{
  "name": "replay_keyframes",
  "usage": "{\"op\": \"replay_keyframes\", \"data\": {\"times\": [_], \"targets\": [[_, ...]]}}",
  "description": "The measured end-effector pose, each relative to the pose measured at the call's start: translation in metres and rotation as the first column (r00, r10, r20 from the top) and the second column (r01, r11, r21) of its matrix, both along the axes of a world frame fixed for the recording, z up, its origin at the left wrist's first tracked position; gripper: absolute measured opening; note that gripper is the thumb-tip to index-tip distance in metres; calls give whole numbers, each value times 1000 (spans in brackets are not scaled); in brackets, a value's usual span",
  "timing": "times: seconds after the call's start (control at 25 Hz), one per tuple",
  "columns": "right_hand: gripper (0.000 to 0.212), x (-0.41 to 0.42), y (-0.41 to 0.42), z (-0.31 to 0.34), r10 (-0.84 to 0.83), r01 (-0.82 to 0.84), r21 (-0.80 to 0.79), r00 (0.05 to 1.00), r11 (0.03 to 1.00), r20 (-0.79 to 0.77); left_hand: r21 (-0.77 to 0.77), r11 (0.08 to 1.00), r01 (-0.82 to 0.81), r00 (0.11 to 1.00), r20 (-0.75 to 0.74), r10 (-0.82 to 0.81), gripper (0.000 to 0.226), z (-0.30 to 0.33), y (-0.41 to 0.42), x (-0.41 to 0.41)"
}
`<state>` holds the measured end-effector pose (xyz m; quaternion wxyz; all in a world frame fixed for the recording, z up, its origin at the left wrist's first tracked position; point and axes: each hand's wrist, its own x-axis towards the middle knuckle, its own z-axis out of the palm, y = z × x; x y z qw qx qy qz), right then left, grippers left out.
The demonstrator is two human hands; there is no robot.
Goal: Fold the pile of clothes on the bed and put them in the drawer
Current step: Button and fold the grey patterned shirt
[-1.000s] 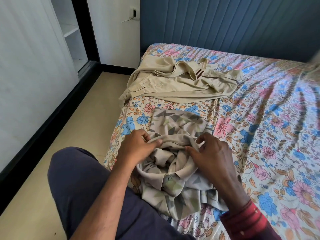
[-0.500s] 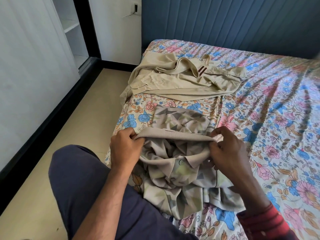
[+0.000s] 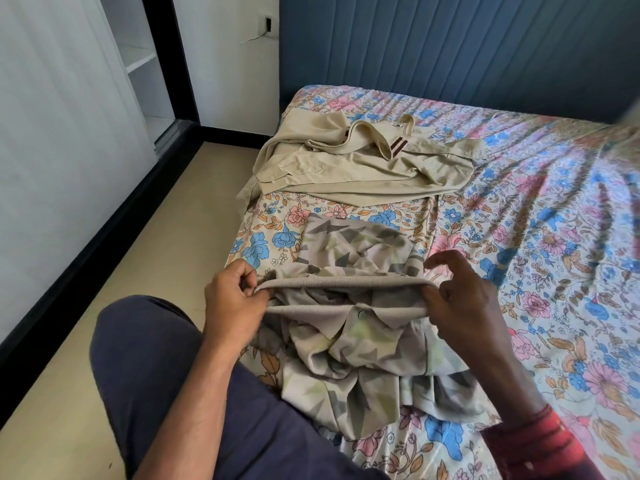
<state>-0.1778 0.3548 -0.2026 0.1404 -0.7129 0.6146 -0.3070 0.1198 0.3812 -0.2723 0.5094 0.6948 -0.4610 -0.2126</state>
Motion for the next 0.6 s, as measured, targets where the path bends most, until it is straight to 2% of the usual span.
{"op": "replay_keyframes", "data": {"times": [0.12,0.24,0.36,0.44,0.52,0.6], "targets": [[31,-1,1,-2,6,-5,-31,1000,1000,31,-15,999,-39,999,-13,39,37,-1,0,-1],[24,9,6,-6,8,-10,18,992,1000,122,45,998,-44,987,-154,50,35,-2,0,-5],[20,35,22,-15,105,-125,89,974,988,201,44,996,-73,997,11,72,42,2,6,-8],[16,50,35,-18,100,-126,99,966,987,239,-104,994,-37,993,111,49,42,15,21,-20],[14,61,39,-18,18,-72,139,934,988,357,-190,977,99,992,97,-81,38,26,39,-36],[12,72,42,-16,-8,-65,160,908,985,420,-138,938,317,943,-65,-328,40,32,64,-52]]}}
